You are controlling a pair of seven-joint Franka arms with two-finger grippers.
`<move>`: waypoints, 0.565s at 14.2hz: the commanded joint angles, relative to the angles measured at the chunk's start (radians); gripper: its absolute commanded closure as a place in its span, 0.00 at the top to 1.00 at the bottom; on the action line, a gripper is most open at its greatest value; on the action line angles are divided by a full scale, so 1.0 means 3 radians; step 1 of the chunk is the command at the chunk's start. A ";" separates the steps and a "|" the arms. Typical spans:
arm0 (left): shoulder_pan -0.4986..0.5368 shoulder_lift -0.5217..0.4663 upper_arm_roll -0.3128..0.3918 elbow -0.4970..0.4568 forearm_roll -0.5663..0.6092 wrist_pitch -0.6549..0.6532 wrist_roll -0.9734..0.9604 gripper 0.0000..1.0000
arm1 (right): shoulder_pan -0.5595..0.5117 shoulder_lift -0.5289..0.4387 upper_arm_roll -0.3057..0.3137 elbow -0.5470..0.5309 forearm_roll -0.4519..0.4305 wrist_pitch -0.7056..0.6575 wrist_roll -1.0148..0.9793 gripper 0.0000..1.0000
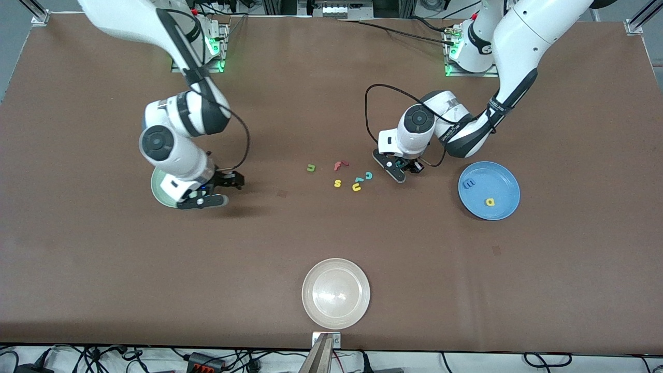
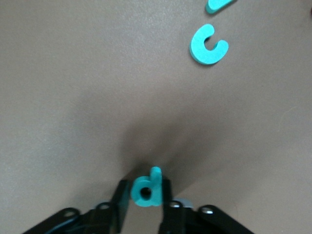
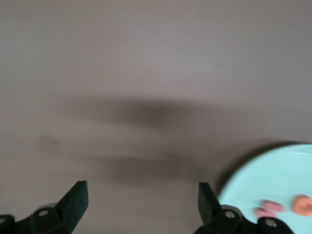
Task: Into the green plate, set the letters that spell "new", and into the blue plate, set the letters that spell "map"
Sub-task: 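Place the e on the green plate while the left gripper grasps teal d, then grasp green u with the right gripper while the left gripper places d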
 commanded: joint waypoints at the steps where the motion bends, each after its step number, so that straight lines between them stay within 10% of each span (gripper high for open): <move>1: 0.0023 -0.0016 -0.0009 0.0005 0.0089 0.0001 -0.0100 0.04 | 0.0233 0.0216 -0.0024 0.0155 0.0043 0.0081 0.0287 0.88; 8: 0.0493 -0.0298 -0.0183 0.0643 0.0074 -0.1133 0.0593 0.04 | 0.0853 0.0630 -0.0024 0.0569 0.0038 0.0250 0.1689 0.74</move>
